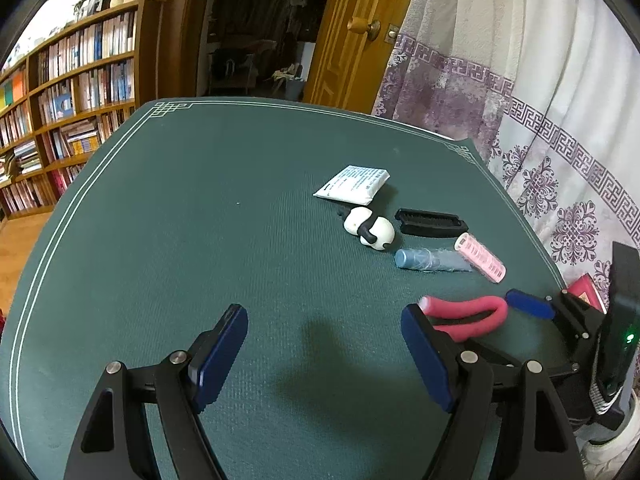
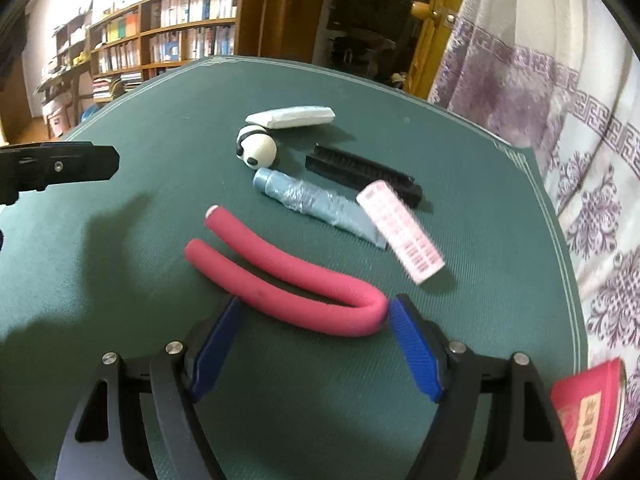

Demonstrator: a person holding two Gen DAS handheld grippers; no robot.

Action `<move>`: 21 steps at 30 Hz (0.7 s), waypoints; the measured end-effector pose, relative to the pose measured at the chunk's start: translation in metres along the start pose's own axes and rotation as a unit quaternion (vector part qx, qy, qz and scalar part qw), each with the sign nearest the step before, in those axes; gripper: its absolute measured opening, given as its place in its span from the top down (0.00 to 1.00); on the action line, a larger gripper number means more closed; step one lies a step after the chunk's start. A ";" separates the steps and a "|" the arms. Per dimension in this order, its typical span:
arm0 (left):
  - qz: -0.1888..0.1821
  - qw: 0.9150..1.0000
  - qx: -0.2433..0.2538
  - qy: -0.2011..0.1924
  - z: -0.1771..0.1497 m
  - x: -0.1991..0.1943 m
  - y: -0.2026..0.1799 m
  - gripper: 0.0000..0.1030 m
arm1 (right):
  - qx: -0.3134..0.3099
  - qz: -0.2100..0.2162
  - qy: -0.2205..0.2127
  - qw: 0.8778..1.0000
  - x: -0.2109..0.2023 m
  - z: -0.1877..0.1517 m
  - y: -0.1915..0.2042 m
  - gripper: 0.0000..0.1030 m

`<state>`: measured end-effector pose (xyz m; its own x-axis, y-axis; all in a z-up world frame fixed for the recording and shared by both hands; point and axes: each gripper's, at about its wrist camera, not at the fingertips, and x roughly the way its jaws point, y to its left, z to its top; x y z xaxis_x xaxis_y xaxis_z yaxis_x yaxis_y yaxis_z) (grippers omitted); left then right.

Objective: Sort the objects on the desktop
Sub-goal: 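Grasp the long pink foam curler at its bend with the right tool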

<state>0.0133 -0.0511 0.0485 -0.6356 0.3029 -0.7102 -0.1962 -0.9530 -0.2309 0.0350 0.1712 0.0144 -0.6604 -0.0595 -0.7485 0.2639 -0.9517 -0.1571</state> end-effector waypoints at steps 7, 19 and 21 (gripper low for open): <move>-0.005 1.000 0.000 0.006 0.000 0.004 0.001 0.22 | 0.057 0.104 -0.004 0.993 -0.001 0.012 -0.021 0.22; -0.005 1.000 -0.004 0.007 -0.001 0.004 0.004 0.22 | 0.088 0.200 0.031 0.975 0.005 0.005 -0.022 0.22; -0.005 1.000 -0.006 0.008 -0.001 0.005 0.005 0.22 | 0.079 0.217 0.049 0.972 -0.001 -0.007 -0.011 0.22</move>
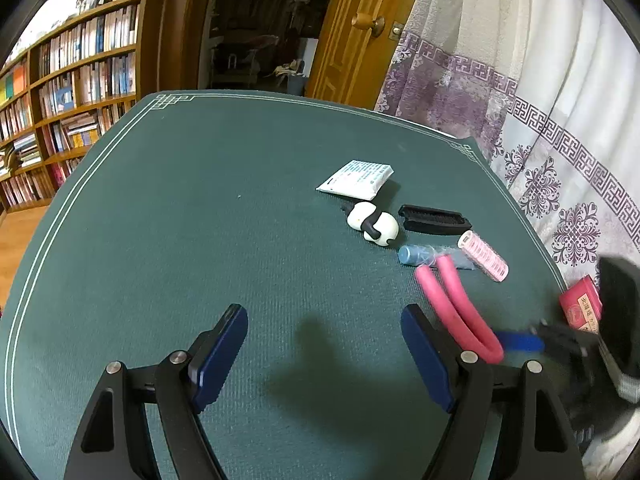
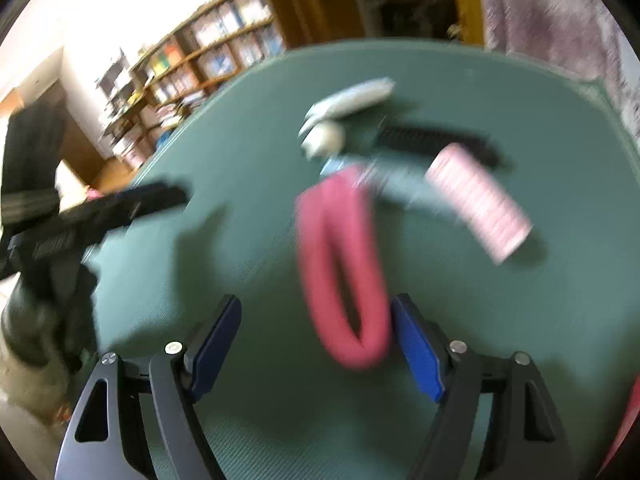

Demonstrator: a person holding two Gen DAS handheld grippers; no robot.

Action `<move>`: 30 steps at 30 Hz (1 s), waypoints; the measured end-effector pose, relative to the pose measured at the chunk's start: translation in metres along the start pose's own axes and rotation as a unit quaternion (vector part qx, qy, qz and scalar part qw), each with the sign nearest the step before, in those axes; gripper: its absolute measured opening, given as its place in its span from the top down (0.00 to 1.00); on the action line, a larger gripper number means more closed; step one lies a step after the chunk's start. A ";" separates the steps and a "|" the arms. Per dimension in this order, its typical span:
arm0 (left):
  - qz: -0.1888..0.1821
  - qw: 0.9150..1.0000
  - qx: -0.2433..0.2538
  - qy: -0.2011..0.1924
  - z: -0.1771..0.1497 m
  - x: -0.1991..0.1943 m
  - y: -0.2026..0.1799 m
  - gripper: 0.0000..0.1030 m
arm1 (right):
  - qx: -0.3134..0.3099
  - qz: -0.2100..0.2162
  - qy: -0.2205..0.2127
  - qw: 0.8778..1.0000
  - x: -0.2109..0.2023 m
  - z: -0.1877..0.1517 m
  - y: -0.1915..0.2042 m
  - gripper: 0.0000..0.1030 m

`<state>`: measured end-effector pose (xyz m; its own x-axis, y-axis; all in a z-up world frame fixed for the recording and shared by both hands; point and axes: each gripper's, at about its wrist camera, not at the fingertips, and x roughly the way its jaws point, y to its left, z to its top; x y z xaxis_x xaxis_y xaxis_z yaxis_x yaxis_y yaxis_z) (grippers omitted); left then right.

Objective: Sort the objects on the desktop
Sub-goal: 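Grasp the long pink foam curler at its bend with the right tool, then hold the foam curler in the right tool while the left grasps the white-and-black round toy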

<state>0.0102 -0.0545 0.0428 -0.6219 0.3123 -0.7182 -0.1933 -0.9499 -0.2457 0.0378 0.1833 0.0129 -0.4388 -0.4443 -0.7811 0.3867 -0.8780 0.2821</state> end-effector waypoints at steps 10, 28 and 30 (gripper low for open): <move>0.001 1.000 0.008 -0.003 0.000 -0.002 -0.006 0.22 | 0.013 -0.095 -0.037 0.995 -0.003 0.002 0.017 0.27; 0.099 0.991 0.072 -0.063 0.037 -0.015 -0.028 0.22 | 0.062 -0.155 -0.056 0.984 -0.025 -0.038 0.007 0.65; 0.109 0.989 0.075 -0.070 0.046 -0.015 -0.028 0.22 | 0.069 -0.150 -0.059 0.985 -0.032 -0.048 0.006 0.65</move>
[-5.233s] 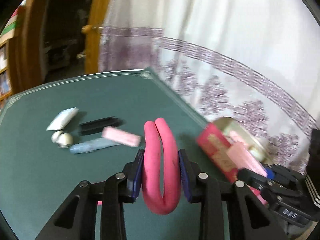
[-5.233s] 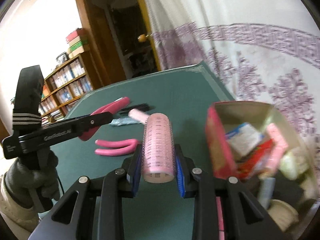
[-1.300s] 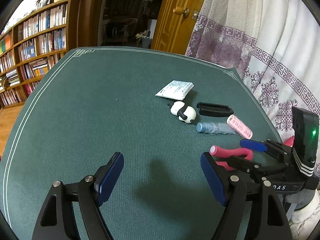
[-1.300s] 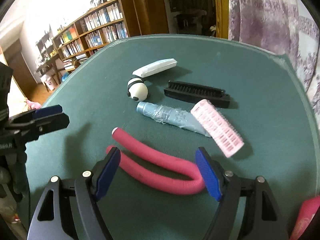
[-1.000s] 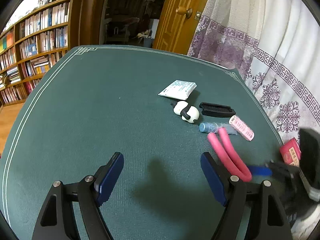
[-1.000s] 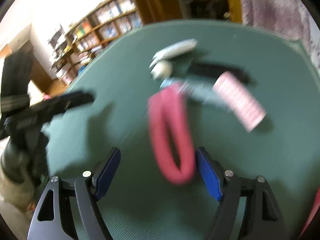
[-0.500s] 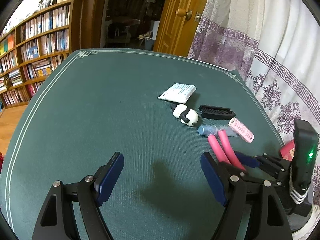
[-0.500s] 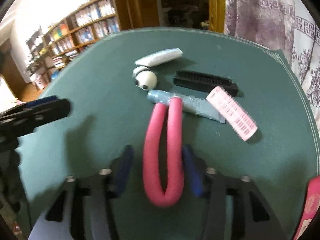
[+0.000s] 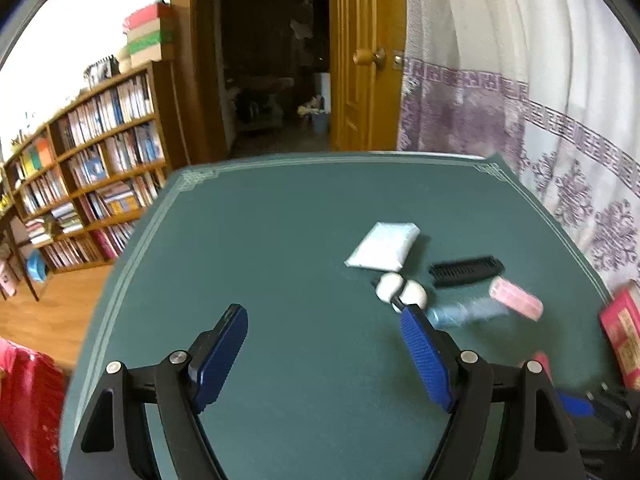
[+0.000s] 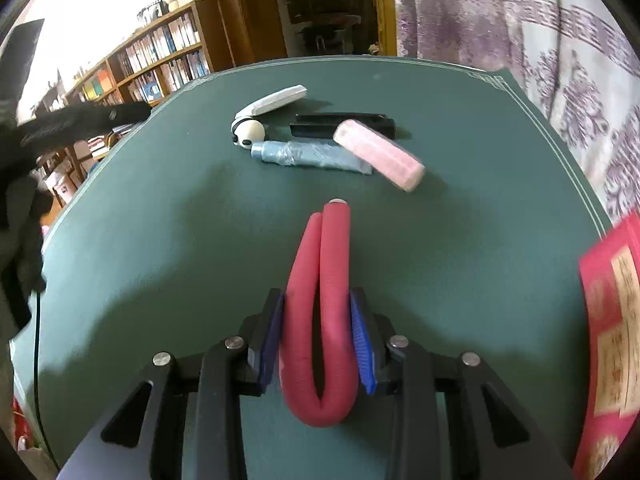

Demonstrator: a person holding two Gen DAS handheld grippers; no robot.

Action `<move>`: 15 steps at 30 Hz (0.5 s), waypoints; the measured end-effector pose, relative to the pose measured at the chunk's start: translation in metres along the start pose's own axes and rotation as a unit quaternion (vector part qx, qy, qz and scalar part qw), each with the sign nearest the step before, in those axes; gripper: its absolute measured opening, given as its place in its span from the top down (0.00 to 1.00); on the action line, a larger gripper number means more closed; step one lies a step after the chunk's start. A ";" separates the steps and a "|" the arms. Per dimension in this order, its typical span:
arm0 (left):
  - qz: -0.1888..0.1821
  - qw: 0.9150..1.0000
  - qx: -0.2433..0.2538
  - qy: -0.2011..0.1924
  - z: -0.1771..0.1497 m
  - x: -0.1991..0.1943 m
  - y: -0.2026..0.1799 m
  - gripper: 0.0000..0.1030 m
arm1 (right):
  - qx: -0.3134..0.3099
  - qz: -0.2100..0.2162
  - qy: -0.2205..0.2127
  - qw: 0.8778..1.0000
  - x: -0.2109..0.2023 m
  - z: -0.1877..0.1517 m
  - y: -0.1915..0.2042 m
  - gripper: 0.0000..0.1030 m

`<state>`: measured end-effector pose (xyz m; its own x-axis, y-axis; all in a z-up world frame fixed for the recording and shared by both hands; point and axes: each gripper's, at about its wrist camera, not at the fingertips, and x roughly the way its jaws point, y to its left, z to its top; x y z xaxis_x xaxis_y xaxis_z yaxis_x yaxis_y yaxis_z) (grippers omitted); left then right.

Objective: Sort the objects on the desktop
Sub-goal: 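Hold the foam curler in the right tool while the left grasps the white-and-black round toy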

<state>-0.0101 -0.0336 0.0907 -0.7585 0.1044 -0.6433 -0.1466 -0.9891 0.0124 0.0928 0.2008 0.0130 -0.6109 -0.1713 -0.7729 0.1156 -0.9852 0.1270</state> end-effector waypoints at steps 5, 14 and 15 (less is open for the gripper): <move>-0.022 1.000 -0.009 0.011 0.015 0.022 -0.011 0.22 | 0.016 0.015 -0.007 1.000 -0.013 -0.017 -0.011 0.65; -0.034 0.998 -0.004 0.047 0.012 0.081 -0.055 0.22 | 0.025 0.029 -0.015 0.999 -0.016 -0.022 -0.013 0.65; -0.032 0.998 -0.004 0.051 0.011 0.088 -0.058 0.22 | 0.023 0.029 -0.016 0.999 -0.015 -0.022 -0.013 0.64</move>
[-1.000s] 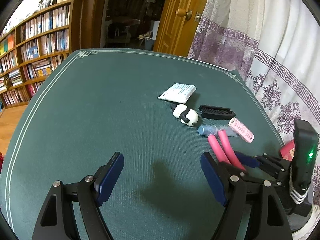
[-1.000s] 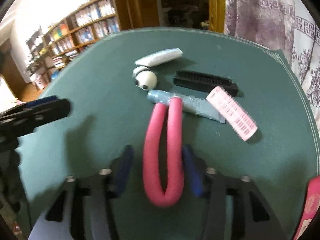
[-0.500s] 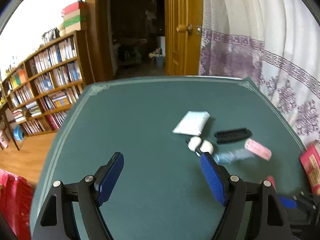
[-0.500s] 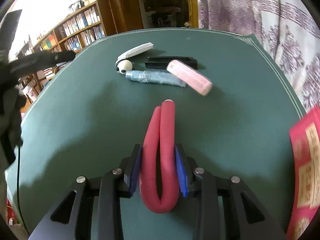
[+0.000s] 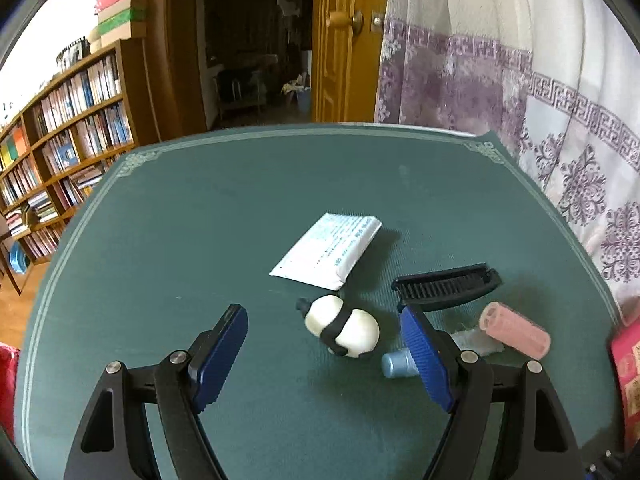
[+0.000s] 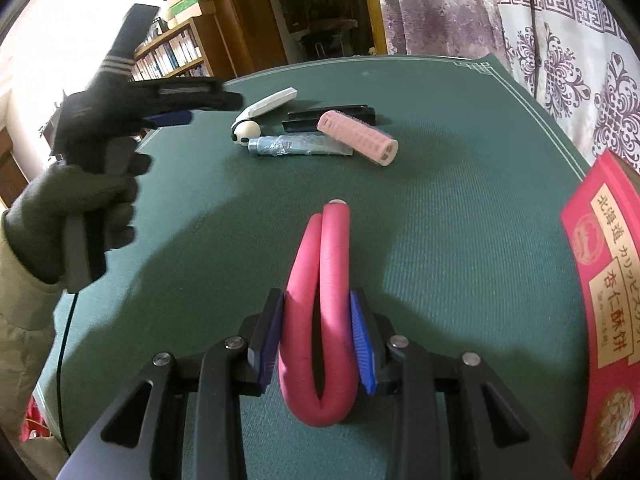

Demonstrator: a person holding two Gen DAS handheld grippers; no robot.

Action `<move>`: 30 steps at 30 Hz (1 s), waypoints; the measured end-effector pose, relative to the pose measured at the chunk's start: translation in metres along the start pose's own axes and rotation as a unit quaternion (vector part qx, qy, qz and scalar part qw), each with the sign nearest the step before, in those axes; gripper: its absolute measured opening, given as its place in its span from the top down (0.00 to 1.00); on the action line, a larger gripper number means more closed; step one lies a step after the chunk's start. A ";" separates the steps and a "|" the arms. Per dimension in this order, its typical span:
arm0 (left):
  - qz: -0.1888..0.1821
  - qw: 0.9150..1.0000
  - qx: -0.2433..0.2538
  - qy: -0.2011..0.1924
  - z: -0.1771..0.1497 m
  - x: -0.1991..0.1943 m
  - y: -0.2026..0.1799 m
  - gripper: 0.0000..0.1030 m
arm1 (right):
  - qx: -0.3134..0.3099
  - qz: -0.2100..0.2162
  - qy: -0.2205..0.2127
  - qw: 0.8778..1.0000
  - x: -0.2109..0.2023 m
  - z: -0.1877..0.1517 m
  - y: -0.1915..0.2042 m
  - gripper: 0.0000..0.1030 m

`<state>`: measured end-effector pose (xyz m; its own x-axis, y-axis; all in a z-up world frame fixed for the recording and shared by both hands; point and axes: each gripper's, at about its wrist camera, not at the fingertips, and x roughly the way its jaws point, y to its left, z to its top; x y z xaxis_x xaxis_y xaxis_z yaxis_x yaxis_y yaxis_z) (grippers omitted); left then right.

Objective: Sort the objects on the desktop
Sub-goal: 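Hold the foam curler in the right tool while the left grasps the white-and-black round toy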

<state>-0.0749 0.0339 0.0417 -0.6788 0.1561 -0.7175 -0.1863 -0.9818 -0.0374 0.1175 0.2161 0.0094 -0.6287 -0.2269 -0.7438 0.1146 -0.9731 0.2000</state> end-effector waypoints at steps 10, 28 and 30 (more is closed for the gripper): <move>-0.015 1.000 -0.003 0.009 0.000 0.026 -0.005 0.49 | 0.005 0.012 -0.004 1.000 0.004 -0.001 -0.005 0.64; -0.049 0.999 0.021 -0.012 -0.019 -0.040 -0.013 0.72 | 0.020 0.013 -0.038 0.999 -0.018 0.002 -0.008 0.64; -0.038 0.999 0.020 -0.013 -0.018 -0.036 -0.016 0.69 | 0.020 0.011 -0.039 0.999 -0.019 0.002 -0.008 0.64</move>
<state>-0.0349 0.0418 0.0557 -0.6797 0.2340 -0.6952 -0.2667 -0.9617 -0.0630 0.1274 0.2279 0.0231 -0.6841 -0.2435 -0.6875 0.0997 -0.9650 0.2425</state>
